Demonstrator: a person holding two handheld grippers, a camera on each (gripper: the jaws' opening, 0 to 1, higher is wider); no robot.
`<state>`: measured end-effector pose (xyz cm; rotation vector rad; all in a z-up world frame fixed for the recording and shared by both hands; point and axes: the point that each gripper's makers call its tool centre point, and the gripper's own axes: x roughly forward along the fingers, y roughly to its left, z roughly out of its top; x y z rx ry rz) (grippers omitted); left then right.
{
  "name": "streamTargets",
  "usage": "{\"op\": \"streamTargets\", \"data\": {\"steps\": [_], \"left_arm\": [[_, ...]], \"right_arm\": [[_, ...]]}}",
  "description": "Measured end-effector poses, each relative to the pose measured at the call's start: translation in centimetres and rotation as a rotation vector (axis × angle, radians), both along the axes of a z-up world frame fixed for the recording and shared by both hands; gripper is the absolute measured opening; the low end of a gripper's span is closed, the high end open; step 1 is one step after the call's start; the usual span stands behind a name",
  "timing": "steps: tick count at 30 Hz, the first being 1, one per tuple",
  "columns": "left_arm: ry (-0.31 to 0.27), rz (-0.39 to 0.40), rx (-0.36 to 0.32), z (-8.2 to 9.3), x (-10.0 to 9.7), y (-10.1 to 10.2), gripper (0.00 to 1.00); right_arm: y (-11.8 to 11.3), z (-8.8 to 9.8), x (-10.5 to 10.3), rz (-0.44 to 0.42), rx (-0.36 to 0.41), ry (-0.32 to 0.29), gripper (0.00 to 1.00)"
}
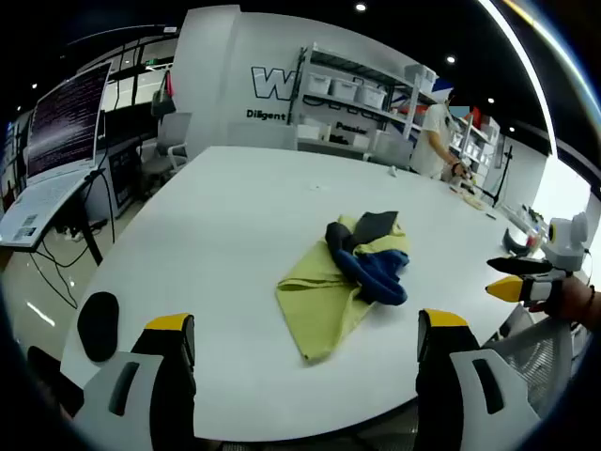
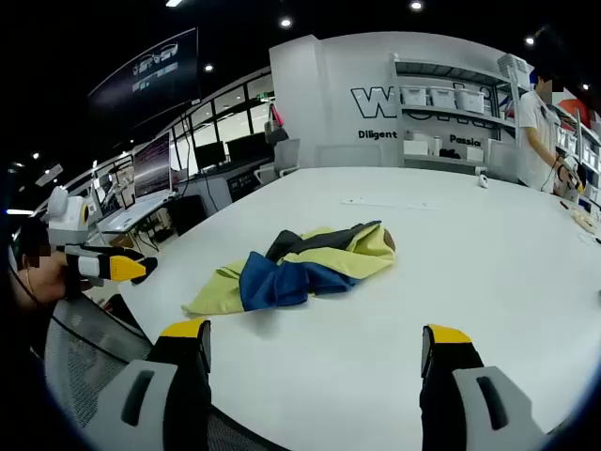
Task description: Fold the garment on the visible template until the final outline fits inside the template.
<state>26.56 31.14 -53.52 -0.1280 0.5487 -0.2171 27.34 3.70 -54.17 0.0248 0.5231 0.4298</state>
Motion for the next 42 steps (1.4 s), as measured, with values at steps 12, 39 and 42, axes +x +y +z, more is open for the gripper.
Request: {"op": "streamTargets", "data": {"steps": [12, 39, 42], "left_arm": [[0.000, -0.006, 0.006, -0.06, -0.11, -0.11, 0.93], [-0.001, -0.014, 0.009, -0.05, -0.32, -0.27, 0.96], [-0.001, -0.010, 0.001, -0.02, -0.35, -0.23, 0.97]], "right_arm": [[0.05, 0.04, -0.12, 0.001, 0.008, 0.003, 0.91], [0.24, -0.08, -0.37, 0.020, 0.003, 0.009, 0.92], [0.24, -0.10, -0.37, 0.018, 0.006, 0.012, 0.92]]}}
